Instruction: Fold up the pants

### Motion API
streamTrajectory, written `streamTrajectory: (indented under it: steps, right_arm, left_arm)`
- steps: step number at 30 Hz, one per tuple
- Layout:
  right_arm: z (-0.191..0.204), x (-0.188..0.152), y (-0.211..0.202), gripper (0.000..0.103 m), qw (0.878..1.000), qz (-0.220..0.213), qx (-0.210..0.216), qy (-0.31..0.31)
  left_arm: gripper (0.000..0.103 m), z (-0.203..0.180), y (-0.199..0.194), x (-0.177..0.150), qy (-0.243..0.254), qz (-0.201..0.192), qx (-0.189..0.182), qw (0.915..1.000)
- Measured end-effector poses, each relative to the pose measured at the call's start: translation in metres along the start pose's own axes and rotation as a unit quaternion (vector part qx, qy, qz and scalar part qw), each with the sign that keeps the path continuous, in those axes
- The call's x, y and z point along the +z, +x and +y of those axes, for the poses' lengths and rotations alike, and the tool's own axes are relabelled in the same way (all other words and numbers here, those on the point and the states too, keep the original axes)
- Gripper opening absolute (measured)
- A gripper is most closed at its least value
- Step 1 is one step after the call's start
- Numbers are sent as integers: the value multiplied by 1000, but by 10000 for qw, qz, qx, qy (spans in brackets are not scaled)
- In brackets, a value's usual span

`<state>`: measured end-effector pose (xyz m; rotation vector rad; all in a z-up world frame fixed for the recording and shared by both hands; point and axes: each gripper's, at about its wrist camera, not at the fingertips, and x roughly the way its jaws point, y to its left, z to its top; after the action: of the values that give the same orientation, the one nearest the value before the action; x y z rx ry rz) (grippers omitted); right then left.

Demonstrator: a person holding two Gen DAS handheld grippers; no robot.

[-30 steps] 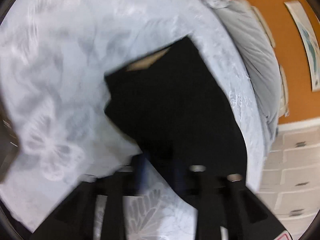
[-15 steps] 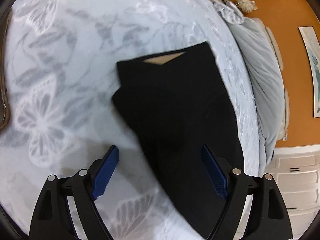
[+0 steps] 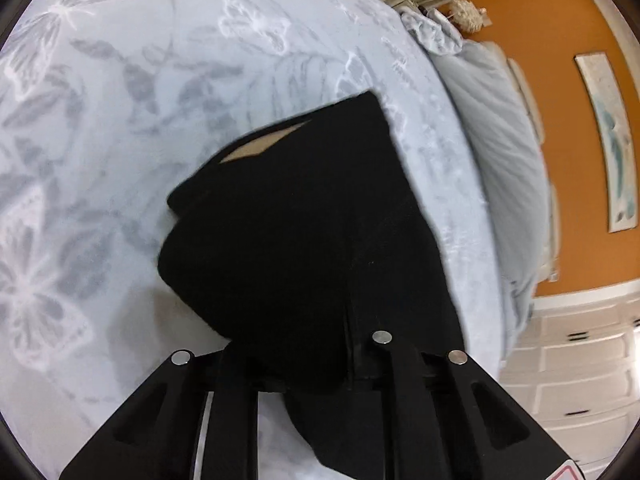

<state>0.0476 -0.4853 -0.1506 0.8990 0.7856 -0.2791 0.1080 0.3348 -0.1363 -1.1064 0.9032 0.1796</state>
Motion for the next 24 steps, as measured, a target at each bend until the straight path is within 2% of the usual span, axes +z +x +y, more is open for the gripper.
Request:
streamTrajectory:
  steps: [3,6,7,8,10,11,12,13,15,16,17,19,20,21,22,23,24]
  right_arm:
    - [29,-1,-57,10,9965,-394,580,-461]
    - [34,-10,-81,10,9942,-415,464,-876]
    - [22,-12,-76,10,9960,-261,250,-822]
    - [13,-12,-69,10,9972,-117,107,-727]
    - [-19,-15,-44,10,9980,476,-222,-346]
    - [-25,-18,-36,11,9973,645,-233,-263]
    - [-30,-20,-30,11,9965,767,-225,-245]
    - [-30,-20,-31,14,9968,749,-136,-264]
    - [-30,-14,-32,19,9968,768,119,-181]
    - [-32,-12,-32,27,9967,776,211,-93]
    - [-34,-9,-29,41,9965,774,314,22]
    - [-40,-2,-18,52,9947,786,603,286]
    - [-42,4,-11,43,9928,806,785,411]
    - [-43,5,-8,27,9916,741,928,505]
    - [-40,8,-12,11,9937,502,879,471]
    - [-31,11,-21,11,9956,252,856,304]
    - [-13,15,-43,11,9953,-186,947,-8]
  left_arm:
    - [13,-17,-30,0,383,61,-283,9988]
    - [13,-20,-50,-6,717,190,-325,9967]
    - [13,-18,-50,-7,795,202,-152,9965]
    - [13,-10,-45,-7,807,254,175,9963]
    - [14,11,-27,-2,503,599,569,9953]
    - [14,26,-18,0,164,813,521,9952]
    - [14,33,-16,2,-14,866,397,9954]
    - [14,32,-19,4,-6,867,293,9958]
    - [15,21,-23,3,294,769,321,9961]
    - [15,15,-24,0,458,705,406,9956]
    - [15,10,-24,-3,578,638,542,9948]
    - [16,8,-19,-7,591,599,735,9937]
    - [16,9,-17,-8,545,596,780,9937]
    - [16,9,-16,-9,486,586,783,9940]
    - [16,11,-17,-10,440,559,752,9946]
    - [16,11,-19,-10,441,498,706,9953]
    - [16,9,-22,-11,470,457,675,9956]
